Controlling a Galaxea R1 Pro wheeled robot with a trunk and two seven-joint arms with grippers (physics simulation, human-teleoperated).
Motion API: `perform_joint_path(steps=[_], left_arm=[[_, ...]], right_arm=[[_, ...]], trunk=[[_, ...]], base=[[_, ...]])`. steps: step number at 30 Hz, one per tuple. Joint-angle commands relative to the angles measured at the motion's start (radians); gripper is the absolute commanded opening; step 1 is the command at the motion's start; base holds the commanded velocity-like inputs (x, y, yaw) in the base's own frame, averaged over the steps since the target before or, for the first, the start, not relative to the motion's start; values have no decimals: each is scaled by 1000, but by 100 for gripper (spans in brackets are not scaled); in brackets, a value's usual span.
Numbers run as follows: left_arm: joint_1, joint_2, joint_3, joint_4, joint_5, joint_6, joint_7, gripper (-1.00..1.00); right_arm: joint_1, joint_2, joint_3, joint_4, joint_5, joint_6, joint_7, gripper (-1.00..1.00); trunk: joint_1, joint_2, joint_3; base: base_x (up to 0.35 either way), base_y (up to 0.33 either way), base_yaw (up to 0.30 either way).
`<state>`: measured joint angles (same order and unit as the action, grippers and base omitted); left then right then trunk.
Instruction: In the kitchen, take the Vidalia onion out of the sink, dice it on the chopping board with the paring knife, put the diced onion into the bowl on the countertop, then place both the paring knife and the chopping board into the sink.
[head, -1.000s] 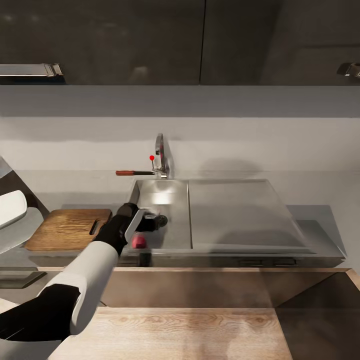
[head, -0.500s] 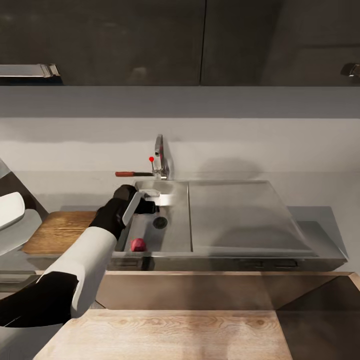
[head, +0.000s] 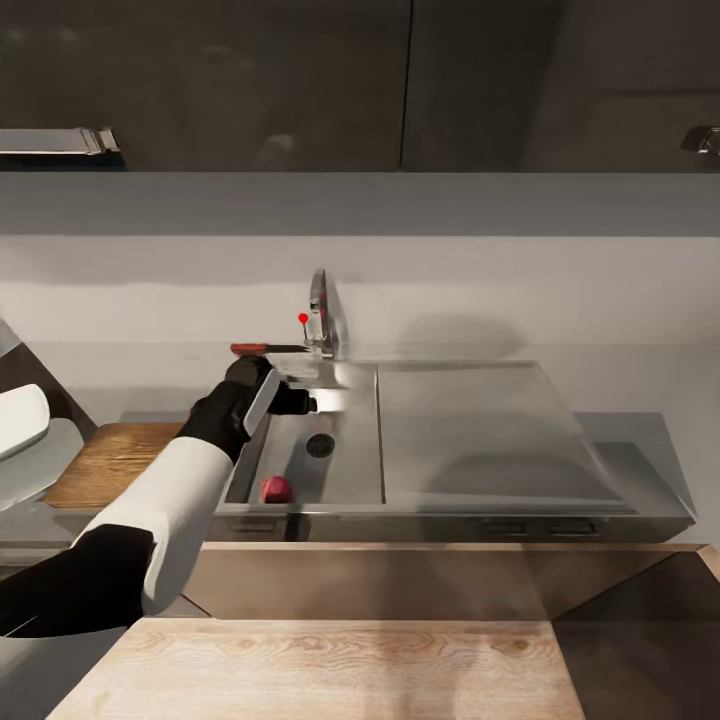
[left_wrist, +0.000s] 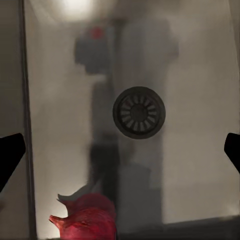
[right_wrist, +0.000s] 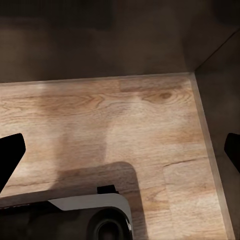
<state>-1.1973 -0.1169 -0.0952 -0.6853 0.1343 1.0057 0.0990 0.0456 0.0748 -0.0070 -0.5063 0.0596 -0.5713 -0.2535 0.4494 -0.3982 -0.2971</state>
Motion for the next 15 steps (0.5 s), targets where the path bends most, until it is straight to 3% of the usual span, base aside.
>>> perform_joint_path(steps=[1,11,15], left_arm=[[-1,0,-3,15,10,4,11,100],[-1,-1,-14,192,10,5,11,100],[-1,-1,-13,200,10,5,11,100]], right_arm=[[0,0,-1,-2,6,1,-6,100],[0,2,-1,17,6,1,-6,100],[0,2,-1,19,6,0,-5,100]], trunk=[[1,-2,-2],[1,-2,-2],[1,-2,-2]], base=[[0,0,0],[0,0,0],[0,0,0]])
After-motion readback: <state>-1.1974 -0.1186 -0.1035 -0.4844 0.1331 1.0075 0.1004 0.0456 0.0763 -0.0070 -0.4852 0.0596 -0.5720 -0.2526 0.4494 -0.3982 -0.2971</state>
